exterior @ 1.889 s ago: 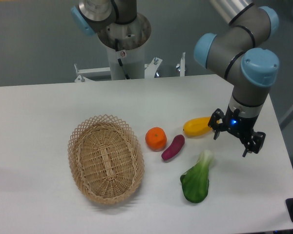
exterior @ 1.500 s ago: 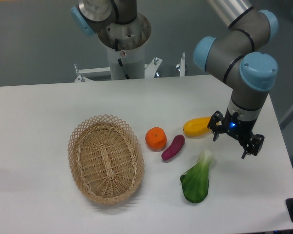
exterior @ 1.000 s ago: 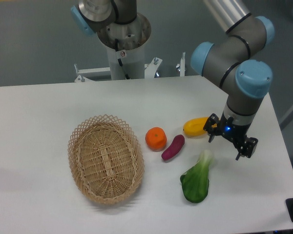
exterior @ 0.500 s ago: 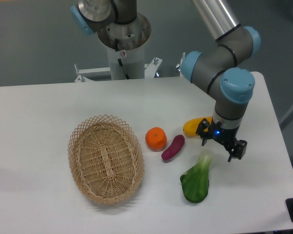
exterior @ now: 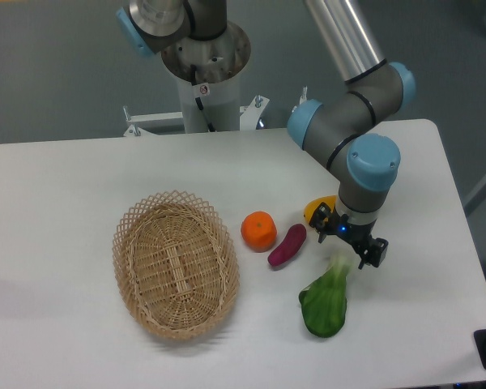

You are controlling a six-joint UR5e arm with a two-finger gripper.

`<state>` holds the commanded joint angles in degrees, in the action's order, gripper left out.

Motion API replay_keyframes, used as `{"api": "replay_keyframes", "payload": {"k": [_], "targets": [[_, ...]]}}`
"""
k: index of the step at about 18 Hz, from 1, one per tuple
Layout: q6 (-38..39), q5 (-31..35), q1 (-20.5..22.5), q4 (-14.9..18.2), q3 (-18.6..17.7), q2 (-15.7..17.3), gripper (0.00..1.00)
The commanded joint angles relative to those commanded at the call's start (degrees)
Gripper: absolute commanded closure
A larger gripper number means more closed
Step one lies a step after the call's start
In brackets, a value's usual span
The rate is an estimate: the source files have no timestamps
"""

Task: Pick up the green vegetable from the table
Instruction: 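Move the open gripper down toward the green bok choy's leafy top, then close the gripper on the bok choy leaves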

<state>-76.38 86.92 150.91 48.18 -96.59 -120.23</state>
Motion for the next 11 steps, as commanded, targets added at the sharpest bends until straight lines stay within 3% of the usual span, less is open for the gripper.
{"api": "replay_keyframes", "payload": {"k": [2, 6, 9, 11], "targets": [[0.44, 0.17, -0.71, -2.2, 0.0, -0.7, 0.0], [0.44, 3.86, -0.88, -2.65, 0.0, -1.15, 0.01], [0.36, 4.75, -0.88, -2.74, 0.26, -1.23, 0.17], [0.09, 4.75, -0.88, -2.82, 0.26, -1.23, 0.35]]}}
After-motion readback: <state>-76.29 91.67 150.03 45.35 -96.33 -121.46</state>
